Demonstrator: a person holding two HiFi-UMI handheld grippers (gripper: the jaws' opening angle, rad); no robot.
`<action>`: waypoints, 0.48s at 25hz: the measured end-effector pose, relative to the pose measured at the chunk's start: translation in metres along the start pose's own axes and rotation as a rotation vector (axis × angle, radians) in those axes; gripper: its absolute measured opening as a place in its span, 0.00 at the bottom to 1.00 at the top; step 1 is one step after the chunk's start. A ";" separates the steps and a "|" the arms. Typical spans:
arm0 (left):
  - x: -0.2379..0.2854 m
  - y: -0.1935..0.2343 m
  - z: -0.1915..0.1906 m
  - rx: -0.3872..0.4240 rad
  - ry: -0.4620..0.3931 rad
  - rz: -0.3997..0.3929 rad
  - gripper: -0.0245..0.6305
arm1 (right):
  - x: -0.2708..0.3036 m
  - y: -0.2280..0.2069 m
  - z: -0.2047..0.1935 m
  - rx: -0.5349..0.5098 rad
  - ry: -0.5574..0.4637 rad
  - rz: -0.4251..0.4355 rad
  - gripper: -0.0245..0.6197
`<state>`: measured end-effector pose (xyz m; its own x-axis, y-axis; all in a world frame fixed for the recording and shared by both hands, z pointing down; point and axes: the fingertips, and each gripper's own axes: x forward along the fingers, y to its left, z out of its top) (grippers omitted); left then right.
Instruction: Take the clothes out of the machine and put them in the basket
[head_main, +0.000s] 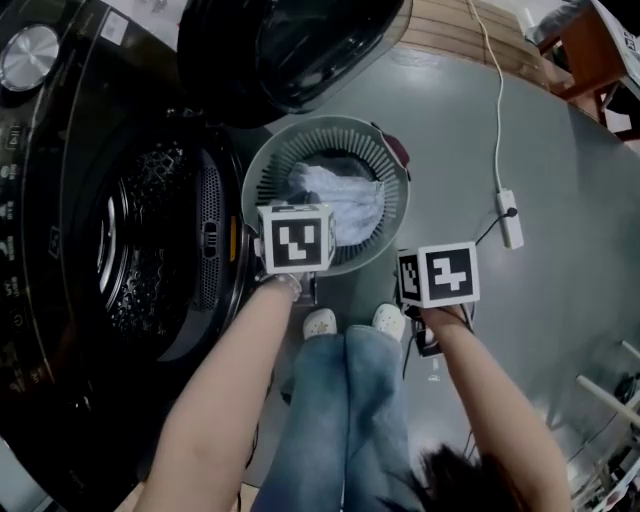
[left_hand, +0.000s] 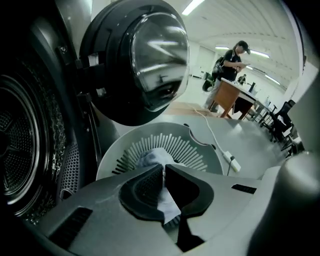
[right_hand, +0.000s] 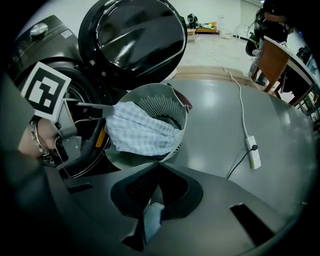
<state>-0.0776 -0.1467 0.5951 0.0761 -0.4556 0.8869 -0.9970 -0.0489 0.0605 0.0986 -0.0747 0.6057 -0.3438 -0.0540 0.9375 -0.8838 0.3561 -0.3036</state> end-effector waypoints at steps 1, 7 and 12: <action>0.007 0.001 -0.004 0.008 0.013 0.000 0.06 | 0.004 -0.001 0.003 0.007 -0.009 0.004 0.04; 0.051 0.029 -0.038 0.018 0.097 0.055 0.06 | 0.027 -0.002 0.018 0.054 -0.057 0.035 0.04; 0.086 0.049 -0.060 -0.029 0.156 0.076 0.06 | 0.043 -0.010 0.034 0.073 -0.096 0.041 0.04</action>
<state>-0.1213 -0.1345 0.7016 -0.0001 -0.3130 0.9497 -1.0000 0.0070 0.0022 0.0818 -0.1128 0.6435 -0.4058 -0.1308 0.9046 -0.8878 0.2916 -0.3561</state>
